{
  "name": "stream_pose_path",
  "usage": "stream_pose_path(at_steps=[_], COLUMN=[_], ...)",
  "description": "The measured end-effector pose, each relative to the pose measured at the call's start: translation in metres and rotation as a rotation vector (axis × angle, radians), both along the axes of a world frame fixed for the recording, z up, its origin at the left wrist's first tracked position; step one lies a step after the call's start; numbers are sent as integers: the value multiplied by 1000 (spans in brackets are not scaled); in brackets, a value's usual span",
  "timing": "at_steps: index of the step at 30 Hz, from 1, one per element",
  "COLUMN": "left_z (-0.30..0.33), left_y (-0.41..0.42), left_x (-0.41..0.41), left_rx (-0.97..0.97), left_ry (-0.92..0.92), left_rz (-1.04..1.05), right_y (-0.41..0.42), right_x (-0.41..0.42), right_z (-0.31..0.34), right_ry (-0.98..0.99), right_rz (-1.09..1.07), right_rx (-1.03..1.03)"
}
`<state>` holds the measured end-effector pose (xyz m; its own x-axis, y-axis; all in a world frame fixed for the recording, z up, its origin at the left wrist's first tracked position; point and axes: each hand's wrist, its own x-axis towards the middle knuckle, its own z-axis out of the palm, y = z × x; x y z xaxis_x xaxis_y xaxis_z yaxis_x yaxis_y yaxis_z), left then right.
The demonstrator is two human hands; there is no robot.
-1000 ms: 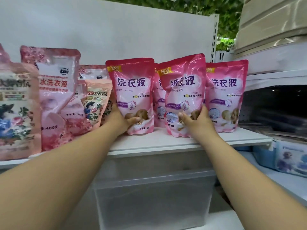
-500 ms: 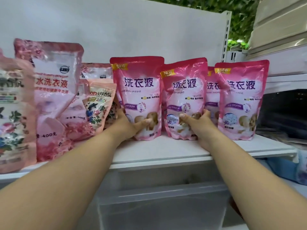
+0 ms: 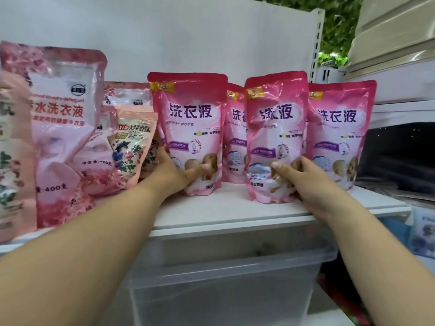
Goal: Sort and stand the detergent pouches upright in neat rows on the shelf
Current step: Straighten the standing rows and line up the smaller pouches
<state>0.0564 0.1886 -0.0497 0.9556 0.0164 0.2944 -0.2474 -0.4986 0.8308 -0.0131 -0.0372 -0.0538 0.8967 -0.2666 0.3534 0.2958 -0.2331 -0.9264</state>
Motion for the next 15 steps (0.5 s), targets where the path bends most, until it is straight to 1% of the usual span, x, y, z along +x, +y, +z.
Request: stream_pose_path(at_steps=[4, 6, 9, 10, 12, 13, 15], left_z=[5, 6, 8, 10, 18, 24, 41], left_y=[-2, -3, -1, 1, 11, 19, 42], left_x=[-13, -21, -31, -36, -56, -70, -104], left_rx=[2, 27, 84, 112, 207, 265, 390], left_ry=[17, 22, 98, 115, 121, 98, -6], left_rz=[-10, 6, 58, 42, -65, -127, -193], right_y=[6, 8, 18, 24, 39, 47, 74], right_x=[-9, -10, -23, -31, -48, -56, -66], right_z=[2, 3, 6, 9, 19, 27, 49], right_ry=[47, 92, 110, 69, -104, -192, -313], right_rz=[-65, -108, -223, -292, -394, -401, -339], right_rx=[-193, -250, -308, -353, -447, -473, -486])
